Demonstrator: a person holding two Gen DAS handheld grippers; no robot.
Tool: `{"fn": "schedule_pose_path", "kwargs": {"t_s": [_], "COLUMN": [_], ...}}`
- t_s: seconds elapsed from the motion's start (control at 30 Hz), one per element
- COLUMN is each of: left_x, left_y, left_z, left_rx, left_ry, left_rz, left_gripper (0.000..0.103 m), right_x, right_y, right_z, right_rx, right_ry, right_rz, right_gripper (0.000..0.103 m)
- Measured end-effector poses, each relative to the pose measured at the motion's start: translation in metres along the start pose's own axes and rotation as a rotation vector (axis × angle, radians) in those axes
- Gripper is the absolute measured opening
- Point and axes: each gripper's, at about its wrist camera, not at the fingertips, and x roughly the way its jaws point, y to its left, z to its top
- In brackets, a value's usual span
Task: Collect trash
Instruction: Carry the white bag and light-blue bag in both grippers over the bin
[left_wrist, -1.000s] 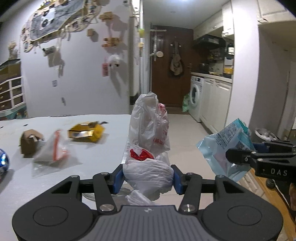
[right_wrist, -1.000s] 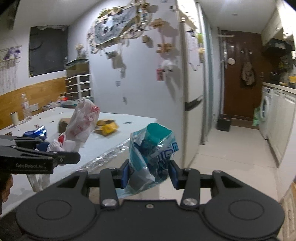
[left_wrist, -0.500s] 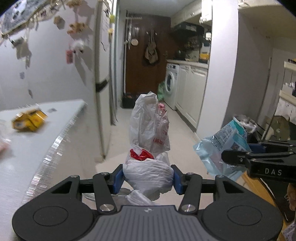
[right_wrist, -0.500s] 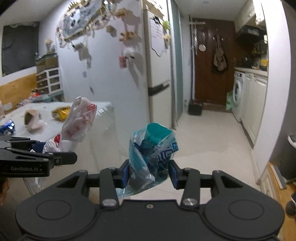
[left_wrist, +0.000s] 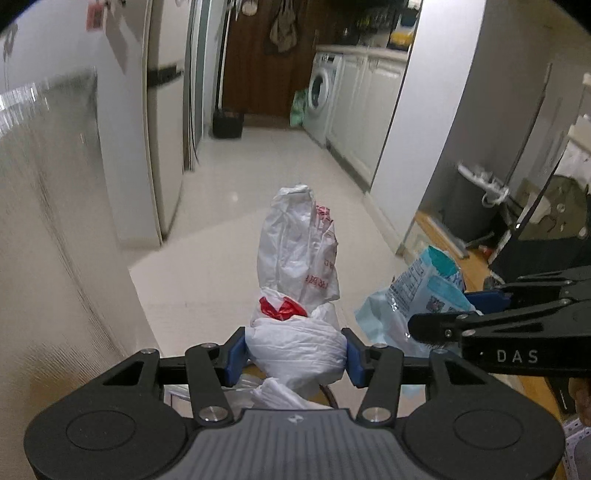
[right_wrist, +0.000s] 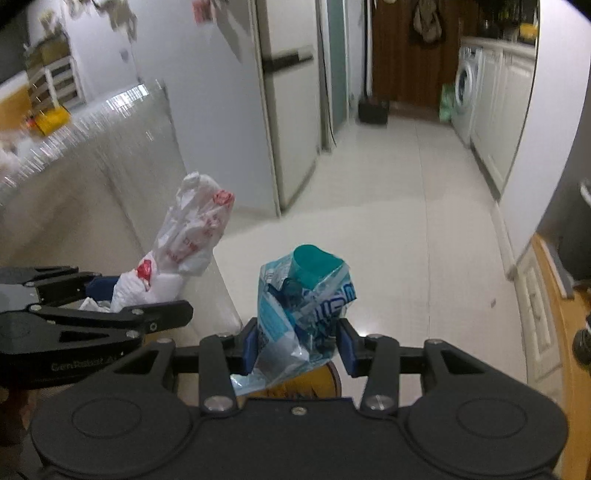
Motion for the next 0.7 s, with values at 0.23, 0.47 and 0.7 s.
{"fn": "schedule_pose_path", "kwargs": {"t_s": [0.23, 0.47, 0.7], "left_x": [0.062, 0.126, 0.181], "left_y": [0.035, 0.061, 0.075], "left_z": [-0.026, -0.059, -0.092], "left_rx": [-0.069, -0.127, -0.157], "left_ry": [0.108, 0.232, 0.362], "left_rz": [0.023, 0.035, -0.012], "left_gripper": [0.053, 0.053, 0.053], "right_x": [0.075, 0.149, 0.202], "right_y": [-0.011, -0.011, -0.003], "right_z": [-0.015, -0.044, -0.066], "right_rx": [0.037, 0.039, 0.015], "right_ry": [0.171, 0.340, 0.450], "right_rz": [-0.024, -0.029, -0.016], "right_gripper": [0.045, 0.045, 0.045]}}
